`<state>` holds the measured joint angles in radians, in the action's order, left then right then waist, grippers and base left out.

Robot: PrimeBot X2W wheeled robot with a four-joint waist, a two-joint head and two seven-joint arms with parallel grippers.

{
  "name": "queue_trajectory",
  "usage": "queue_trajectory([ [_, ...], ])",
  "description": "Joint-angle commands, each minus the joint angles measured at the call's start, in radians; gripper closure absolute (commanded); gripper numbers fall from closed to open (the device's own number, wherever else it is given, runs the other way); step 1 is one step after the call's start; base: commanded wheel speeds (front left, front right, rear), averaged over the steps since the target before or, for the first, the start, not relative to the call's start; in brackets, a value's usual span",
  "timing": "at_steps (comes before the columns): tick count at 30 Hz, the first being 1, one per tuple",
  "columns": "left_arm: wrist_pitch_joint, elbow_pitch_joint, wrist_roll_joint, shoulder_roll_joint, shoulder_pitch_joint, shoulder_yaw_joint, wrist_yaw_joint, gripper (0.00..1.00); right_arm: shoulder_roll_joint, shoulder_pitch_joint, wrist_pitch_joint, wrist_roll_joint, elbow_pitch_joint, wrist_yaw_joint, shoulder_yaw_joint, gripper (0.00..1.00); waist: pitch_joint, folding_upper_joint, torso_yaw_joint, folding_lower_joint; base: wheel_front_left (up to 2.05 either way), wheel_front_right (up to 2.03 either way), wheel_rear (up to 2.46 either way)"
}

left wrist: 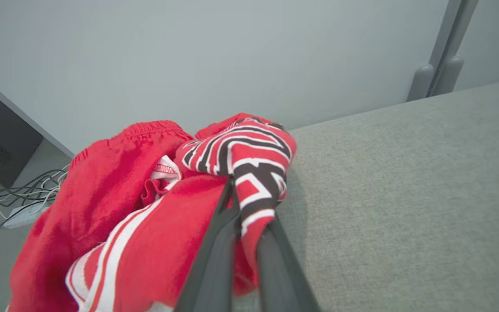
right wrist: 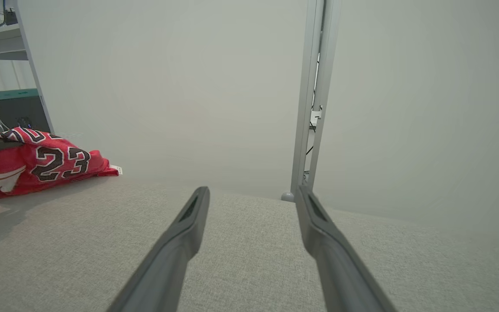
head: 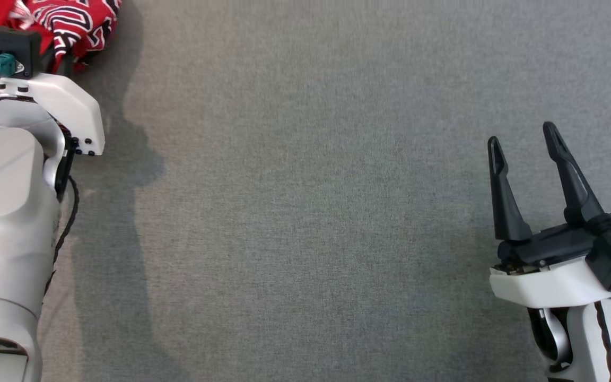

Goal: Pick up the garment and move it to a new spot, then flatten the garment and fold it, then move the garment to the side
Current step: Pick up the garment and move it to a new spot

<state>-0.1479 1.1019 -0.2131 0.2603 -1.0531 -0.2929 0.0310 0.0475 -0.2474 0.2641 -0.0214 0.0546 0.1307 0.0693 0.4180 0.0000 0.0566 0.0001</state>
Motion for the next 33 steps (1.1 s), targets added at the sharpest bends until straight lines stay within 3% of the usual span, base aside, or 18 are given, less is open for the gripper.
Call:
queue_trajectory([
  [1,-0.018,-0.01,0.003,-0.008,-0.012,-0.009,0.012,1.0,0.006,0.017,0.001,-0.01,-0.004,0.0,-0.005,0.0,-0.067,0.0,0.01,-0.0001,0.0,0.0,0.0],
  [9,-0.057,-0.056,0.024,-0.036,-0.001,-0.064,0.05,1.0,0.006,0.076,0.001,-0.042,-0.037,0.0,-0.036,0.0,-0.223,0.0,0.007,-0.0001,0.0,0.0,0.0],
  [15,-0.031,-0.12,-0.002,-0.091,0.024,-0.108,0.085,1.0,0.006,0.135,0.001,-0.066,-0.054,0.0,-0.067,0.0,-0.333,0.0,-0.014,-0.0001,0.0,0.0,0.0],
  [23,0.048,-0.322,-0.109,-0.192,0.081,-0.203,0.097,1.0,0.006,0.202,0.001,-0.078,-0.059,0.0,-0.109,0.0,-0.415,0.0,-0.063,-0.0001,0.0,0.0,0.0],
  [26,0.079,-0.406,-0.172,-0.203,0.111,-0.23,0.098,1.0,0.005,0.209,0.001,-0.081,-0.059,0.0,-0.11,0.0,-0.417,0.0,-0.084,-0.0001,0.0,0.0,0.0],
  [29,0.101,-0.501,-0.261,-0.208,0.152,-0.285,0.07,1.0,0.005,0.21,0.001,-0.083,-0.061,0.0,-0.106,0.0,-0.407,0.0,-0.107,-0.0001,0.0,0.0,0.0],
  [33,0.117,-0.601,-0.402,-0.206,0.214,-0.407,-0.026,1.0,0.005,0.19,0.001,-0.086,-0.062,0.0,-0.095,0.0,-0.377,0.0,-0.134,-0.0001,0.0,0.0,0.0],
])
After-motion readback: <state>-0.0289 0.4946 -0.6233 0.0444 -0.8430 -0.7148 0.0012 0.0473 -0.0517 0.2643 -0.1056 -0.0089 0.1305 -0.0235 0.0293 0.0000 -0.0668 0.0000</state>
